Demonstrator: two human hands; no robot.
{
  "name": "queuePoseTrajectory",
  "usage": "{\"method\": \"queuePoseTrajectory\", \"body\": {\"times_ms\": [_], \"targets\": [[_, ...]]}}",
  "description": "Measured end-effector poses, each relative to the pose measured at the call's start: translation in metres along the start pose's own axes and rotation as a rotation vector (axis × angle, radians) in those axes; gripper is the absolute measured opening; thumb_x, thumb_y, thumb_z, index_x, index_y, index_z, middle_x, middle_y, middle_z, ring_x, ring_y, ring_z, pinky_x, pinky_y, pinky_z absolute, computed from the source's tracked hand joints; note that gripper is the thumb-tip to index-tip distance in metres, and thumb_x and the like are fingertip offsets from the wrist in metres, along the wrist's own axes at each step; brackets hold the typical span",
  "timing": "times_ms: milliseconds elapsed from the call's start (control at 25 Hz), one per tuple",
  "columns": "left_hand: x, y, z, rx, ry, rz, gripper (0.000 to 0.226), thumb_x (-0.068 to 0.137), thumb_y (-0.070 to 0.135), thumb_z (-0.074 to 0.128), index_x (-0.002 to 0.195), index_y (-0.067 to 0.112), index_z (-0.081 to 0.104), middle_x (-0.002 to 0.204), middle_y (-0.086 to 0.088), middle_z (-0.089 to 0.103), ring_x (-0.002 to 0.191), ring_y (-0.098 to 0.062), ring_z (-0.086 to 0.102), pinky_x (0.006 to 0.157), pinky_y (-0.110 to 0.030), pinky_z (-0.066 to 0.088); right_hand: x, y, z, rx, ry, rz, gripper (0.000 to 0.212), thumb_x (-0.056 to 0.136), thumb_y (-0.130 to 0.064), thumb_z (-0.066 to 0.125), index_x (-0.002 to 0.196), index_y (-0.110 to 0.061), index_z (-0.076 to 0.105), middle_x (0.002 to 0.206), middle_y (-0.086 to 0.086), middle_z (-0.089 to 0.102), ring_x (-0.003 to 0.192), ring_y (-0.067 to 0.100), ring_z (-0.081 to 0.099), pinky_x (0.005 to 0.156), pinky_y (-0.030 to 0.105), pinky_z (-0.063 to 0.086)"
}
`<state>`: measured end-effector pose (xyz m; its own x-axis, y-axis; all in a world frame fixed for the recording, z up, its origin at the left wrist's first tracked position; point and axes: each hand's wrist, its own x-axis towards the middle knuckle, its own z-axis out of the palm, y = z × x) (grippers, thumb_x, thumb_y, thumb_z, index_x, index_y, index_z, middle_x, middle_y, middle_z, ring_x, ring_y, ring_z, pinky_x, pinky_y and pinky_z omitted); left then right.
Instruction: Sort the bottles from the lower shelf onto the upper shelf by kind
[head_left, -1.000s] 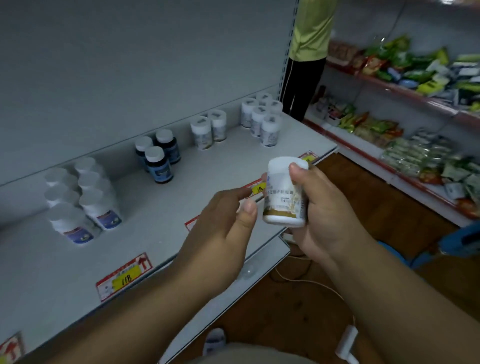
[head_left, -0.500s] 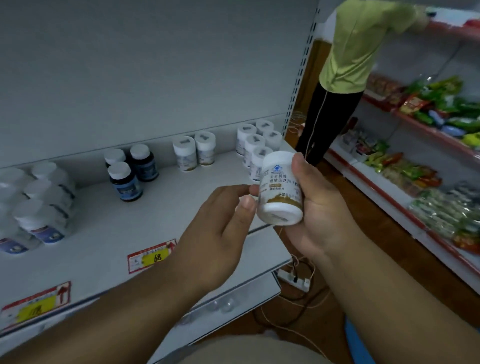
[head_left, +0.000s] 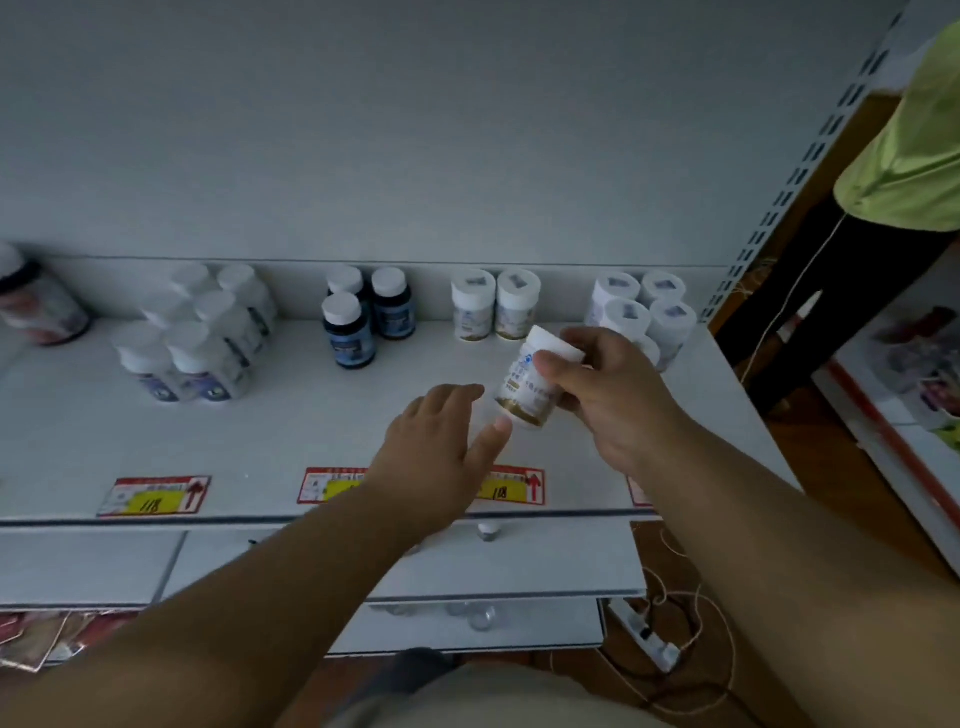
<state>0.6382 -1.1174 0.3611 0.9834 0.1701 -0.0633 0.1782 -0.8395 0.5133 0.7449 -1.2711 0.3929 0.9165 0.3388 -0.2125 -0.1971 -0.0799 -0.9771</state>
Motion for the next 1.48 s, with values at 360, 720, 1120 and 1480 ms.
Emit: {"method": "queuePoseTrajectory", "body": {"times_ms": [360, 720, 1120, 1480], "targets": [[0.102, -0.067, 0.013, 0.431, -0.144, 0.022, 0.084, 0.093, 0.068, 0.024, 0.155, 0.017, 0.001, 0.164, -0.011, -0.003, 0.15, -0.025, -0.006, 0.122, -0.044, 0.001, 0.084, 0.009, 0.044, -0.831, -0.138, -0.367, 0.04, 0.086, -0.011, 0.072, 0.122, -0.016, 0.055, 0.118, 0.001, 0.058, 0.098, 0.018, 0.057, 0.063, 0.009, 0.034], [0.109, -0.077, 0.02, 0.492, -0.154, 0.048, 0.085, 0.091, 0.07, 0.012, 0.155, 0.018, -0.008, 0.162, -0.011, -0.013, 0.149, -0.025, -0.017, 0.121, -0.045, -0.004, 0.092, 0.031, 0.046, -1.129, -0.059, -0.579, 0.044, 0.085, -0.01, 0.069, 0.127, -0.009, 0.057, 0.123, 0.013, 0.048, 0.105, 0.031, 0.054, 0.086, 0.034, 0.042], [0.013, -0.044, -0.005, 0.282, 0.116, -0.134, 0.074, 0.093, 0.061, 0.039, 0.154, 0.023, 0.017, 0.161, -0.002, 0.021, 0.146, -0.023, 0.021, 0.118, -0.04, 0.016, 0.022, 0.023, 0.052, -1.028, -0.081, -0.67, 0.049, 0.089, -0.025, 0.066, 0.133, -0.013, 0.048, 0.142, 0.012, 0.039, 0.126, 0.034, 0.045, 0.098, 0.047, 0.047], [-0.145, -0.106, -0.047, 0.255, 0.362, -0.168, 0.061, 0.091, 0.054, 0.045, 0.143, 0.023, 0.042, 0.141, 0.0, 0.051, 0.129, -0.025, 0.046, 0.106, -0.041, 0.039, -0.078, 0.007, 0.16, -0.88, -0.294, -0.916, 0.038, 0.09, -0.026, 0.064, 0.123, -0.009, 0.057, 0.122, 0.009, 0.055, 0.112, 0.026, 0.054, 0.093, 0.042, 0.048]]}}
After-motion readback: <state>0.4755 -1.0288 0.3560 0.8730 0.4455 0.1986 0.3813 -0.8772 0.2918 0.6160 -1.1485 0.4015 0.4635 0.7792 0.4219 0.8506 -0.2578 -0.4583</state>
